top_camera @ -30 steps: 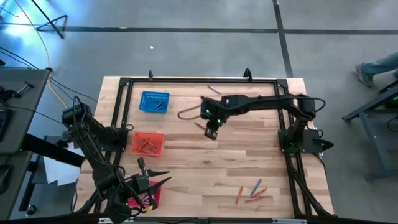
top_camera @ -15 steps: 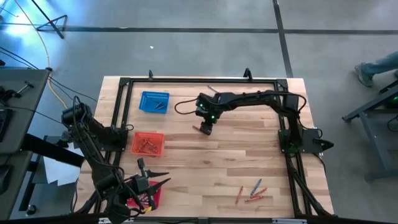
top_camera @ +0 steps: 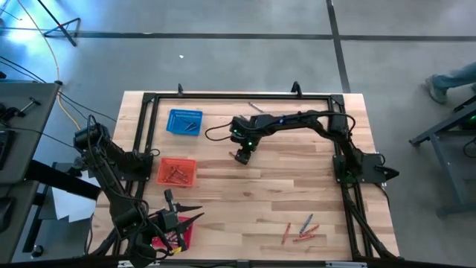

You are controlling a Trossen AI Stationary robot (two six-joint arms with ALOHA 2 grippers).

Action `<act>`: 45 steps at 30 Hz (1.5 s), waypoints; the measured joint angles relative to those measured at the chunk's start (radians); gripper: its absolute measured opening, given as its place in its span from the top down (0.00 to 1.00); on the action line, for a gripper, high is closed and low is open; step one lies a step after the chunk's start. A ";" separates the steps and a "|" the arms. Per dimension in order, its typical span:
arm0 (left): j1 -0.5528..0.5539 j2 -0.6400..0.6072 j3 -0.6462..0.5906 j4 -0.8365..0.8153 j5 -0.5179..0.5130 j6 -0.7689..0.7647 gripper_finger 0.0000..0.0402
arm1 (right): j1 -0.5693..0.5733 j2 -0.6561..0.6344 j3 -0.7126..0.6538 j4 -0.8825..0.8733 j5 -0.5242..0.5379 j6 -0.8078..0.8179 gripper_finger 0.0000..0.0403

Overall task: Sort crayons
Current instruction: Put the orange crayon into the orange bin

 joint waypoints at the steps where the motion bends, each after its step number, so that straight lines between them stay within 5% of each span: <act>1: 0.000 0.000 0.000 0.000 0.000 0.000 0.81 | 0.004 0.012 0.024 -0.021 0.010 -0.002 0.62; 16: 0.000 0.000 0.000 0.001 0.061 -0.019 0.81 | 0.067 0.305 0.480 -0.465 0.164 -0.025 0.62; 28: -0.003 0.000 0.000 -0.008 0.062 -0.010 0.81 | 0.143 0.325 0.546 -0.531 0.324 -0.022 0.64; 40: -0.003 0.000 0.000 -0.007 0.062 -0.018 0.81 | 0.135 0.329 0.547 -0.535 0.289 -0.055 0.97; 45: -0.004 0.000 0.000 -0.007 0.063 -0.021 0.81 | 0.125 0.329 0.548 -0.543 0.279 -0.055 0.97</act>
